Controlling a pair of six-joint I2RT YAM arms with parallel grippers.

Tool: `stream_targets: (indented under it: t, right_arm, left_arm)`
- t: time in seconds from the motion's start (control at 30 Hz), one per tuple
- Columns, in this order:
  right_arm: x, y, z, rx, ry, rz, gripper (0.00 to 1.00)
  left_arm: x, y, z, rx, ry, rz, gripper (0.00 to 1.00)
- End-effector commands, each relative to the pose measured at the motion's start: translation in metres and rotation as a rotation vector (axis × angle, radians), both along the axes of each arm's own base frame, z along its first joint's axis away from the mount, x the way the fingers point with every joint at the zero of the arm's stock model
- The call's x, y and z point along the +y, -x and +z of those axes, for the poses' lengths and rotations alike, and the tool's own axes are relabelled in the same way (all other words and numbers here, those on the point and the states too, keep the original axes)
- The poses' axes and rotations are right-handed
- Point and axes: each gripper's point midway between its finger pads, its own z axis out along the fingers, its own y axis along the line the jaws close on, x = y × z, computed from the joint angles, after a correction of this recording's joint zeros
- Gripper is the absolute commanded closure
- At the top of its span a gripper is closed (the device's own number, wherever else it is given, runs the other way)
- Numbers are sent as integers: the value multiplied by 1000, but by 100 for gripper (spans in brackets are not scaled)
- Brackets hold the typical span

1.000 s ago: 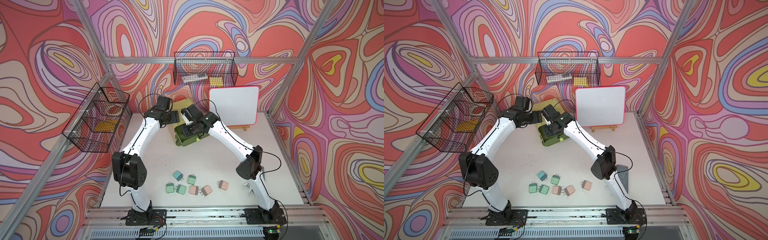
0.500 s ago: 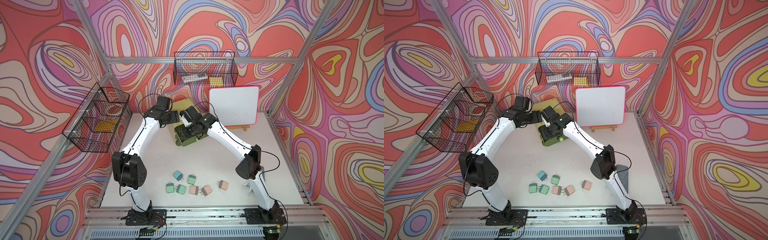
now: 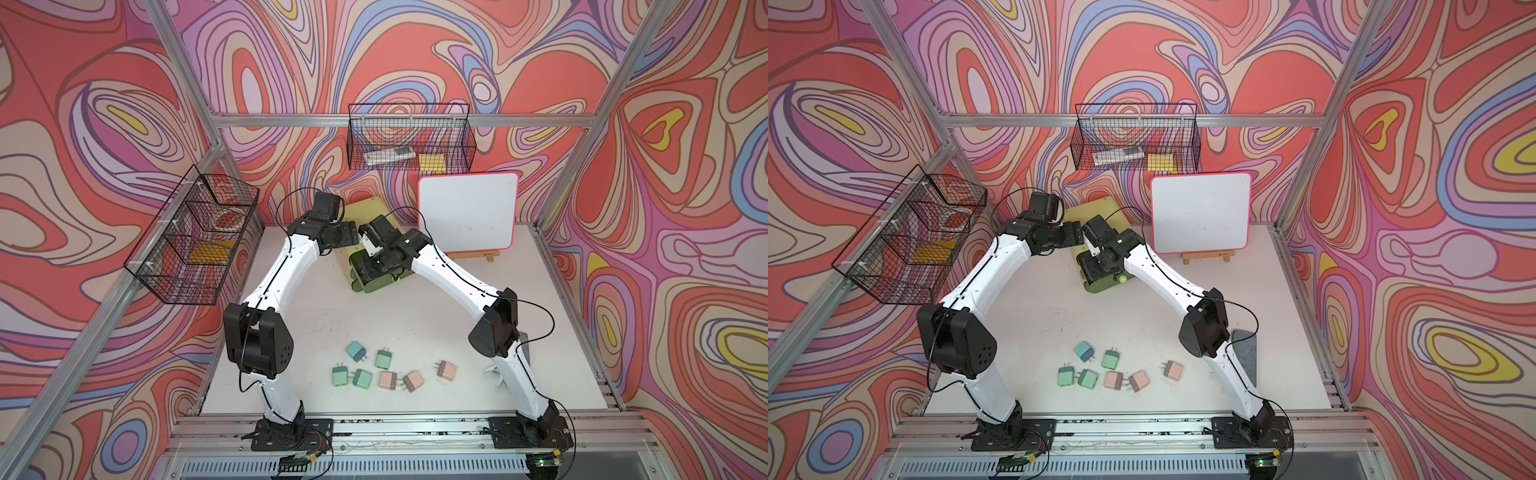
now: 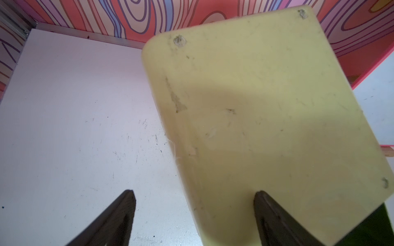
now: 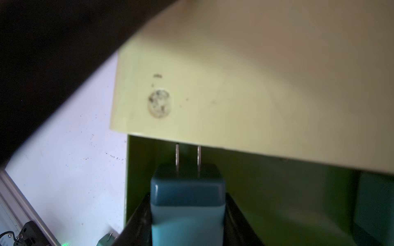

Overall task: Place the plugs into the drawer by color
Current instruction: Place the plug in the drawer.

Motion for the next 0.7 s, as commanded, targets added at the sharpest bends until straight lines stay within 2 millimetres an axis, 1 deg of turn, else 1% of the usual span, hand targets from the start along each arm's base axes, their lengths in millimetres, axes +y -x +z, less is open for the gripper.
stream_targets:
  t: [0.0, 0.43, 0.67]
  right_arm:
    - [1, -1, -8, 10, 3, 13, 66]
    - [1, -1, -12, 17, 8, 17, 63]
    - [2, 0, -12, 24, 2, 24, 58]
  left_arm:
    - [4, 6, -16, 63, -16, 2, 14]
    - [3, 5, -15, 58, -13, 0, 14]
    - [3, 7, -13, 55, -15, -2, 14]
